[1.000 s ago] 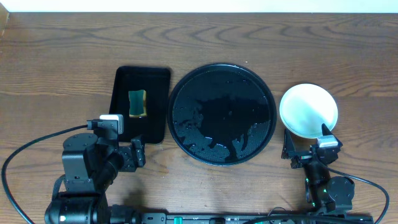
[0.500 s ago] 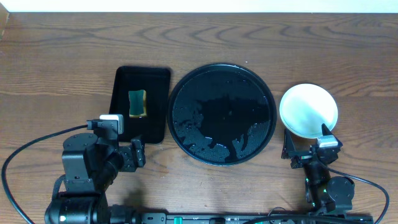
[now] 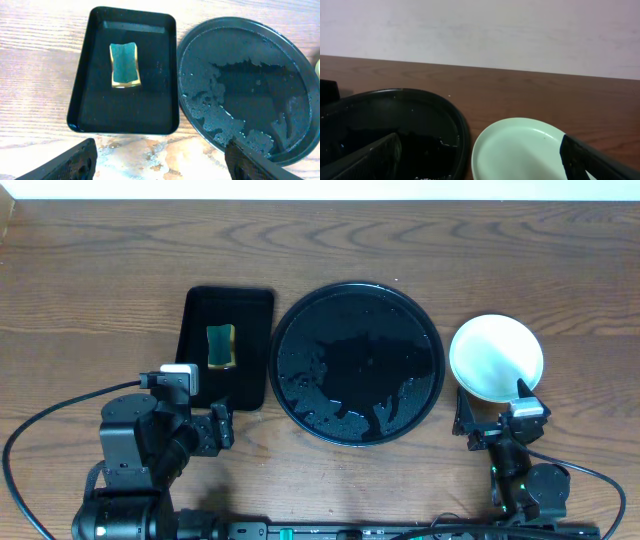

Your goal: Clean dirty plates on tray and stack at the side

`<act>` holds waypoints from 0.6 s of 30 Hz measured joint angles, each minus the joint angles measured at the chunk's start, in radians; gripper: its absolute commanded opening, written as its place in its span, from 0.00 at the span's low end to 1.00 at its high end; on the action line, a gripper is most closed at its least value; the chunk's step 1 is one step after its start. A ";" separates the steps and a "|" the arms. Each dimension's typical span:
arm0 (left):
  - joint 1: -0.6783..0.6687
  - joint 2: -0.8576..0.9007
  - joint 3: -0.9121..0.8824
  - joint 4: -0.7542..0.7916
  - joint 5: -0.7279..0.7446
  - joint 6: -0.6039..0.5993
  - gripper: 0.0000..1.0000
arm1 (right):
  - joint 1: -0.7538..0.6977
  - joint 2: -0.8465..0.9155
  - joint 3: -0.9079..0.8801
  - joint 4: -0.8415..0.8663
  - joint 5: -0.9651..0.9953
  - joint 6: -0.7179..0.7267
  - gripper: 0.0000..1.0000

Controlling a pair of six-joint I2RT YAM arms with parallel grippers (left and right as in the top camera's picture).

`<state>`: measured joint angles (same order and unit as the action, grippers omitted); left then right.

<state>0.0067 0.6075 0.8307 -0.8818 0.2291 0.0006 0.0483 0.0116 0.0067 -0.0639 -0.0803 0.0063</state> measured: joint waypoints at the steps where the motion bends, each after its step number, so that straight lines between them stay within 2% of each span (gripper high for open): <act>1: 0.000 -0.002 -0.002 0.000 0.000 0.000 0.82 | 0.000 0.000 0.000 0.000 0.000 0.000 0.99; 7: 0.000 -0.098 -0.111 0.069 -0.003 0.001 0.82 | 0.000 0.000 0.000 0.000 0.000 0.000 0.99; 18: 0.000 -0.487 -0.654 0.645 -0.007 -0.016 0.82 | 0.000 0.000 0.000 0.000 0.002 0.000 0.99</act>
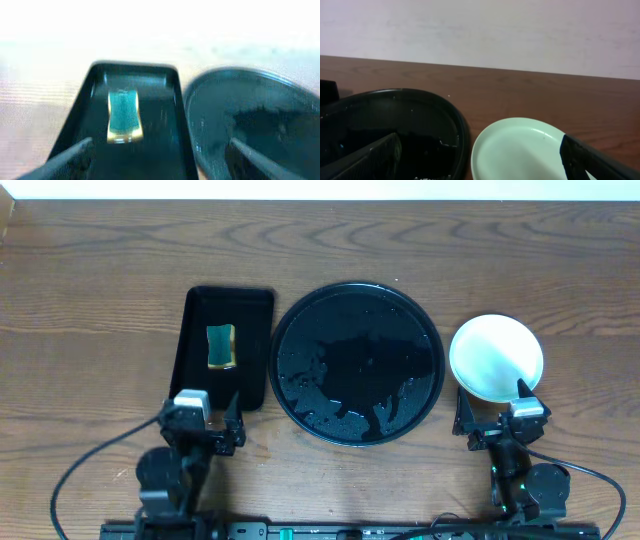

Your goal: Clean dirty plates on tray and stack at the side

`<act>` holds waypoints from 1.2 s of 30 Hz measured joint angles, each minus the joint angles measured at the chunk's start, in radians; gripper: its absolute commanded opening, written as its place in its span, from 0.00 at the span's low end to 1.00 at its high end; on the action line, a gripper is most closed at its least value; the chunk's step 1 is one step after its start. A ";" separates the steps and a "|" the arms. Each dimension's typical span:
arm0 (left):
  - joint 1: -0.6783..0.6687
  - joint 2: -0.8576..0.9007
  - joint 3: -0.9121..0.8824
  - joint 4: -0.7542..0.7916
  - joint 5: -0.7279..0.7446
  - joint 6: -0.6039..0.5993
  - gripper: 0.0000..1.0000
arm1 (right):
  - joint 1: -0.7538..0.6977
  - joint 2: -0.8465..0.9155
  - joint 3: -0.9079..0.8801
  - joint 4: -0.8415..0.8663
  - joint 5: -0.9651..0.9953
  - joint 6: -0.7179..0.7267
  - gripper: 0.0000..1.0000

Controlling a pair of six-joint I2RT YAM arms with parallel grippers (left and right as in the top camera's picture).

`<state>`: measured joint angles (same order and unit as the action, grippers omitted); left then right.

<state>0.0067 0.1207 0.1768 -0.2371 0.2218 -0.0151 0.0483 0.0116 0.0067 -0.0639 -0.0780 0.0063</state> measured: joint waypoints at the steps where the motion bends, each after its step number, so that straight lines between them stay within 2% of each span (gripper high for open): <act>1: 0.000 -0.031 -0.029 0.026 0.000 -0.003 0.82 | 0.000 0.000 0.000 0.000 0.000 0.000 0.99; 7: 0.000 -0.108 -0.142 0.204 -0.009 -0.011 0.82 | 0.000 0.000 0.000 0.000 0.000 0.000 0.99; 13: 0.000 -0.110 -0.165 0.280 -0.040 0.018 0.82 | 0.000 0.000 0.000 0.000 0.000 0.000 0.99; 19: 0.000 -0.110 -0.164 0.231 -0.053 0.049 0.82 | 0.000 0.000 0.000 0.000 0.000 0.000 0.99; 36: 0.000 -0.110 -0.163 0.230 -0.058 0.050 0.82 | 0.000 0.000 0.000 0.000 0.000 0.000 0.99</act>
<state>0.0067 0.0105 0.0135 -0.0074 0.1642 0.0349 0.0483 0.0113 0.0067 -0.0639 -0.0780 0.0063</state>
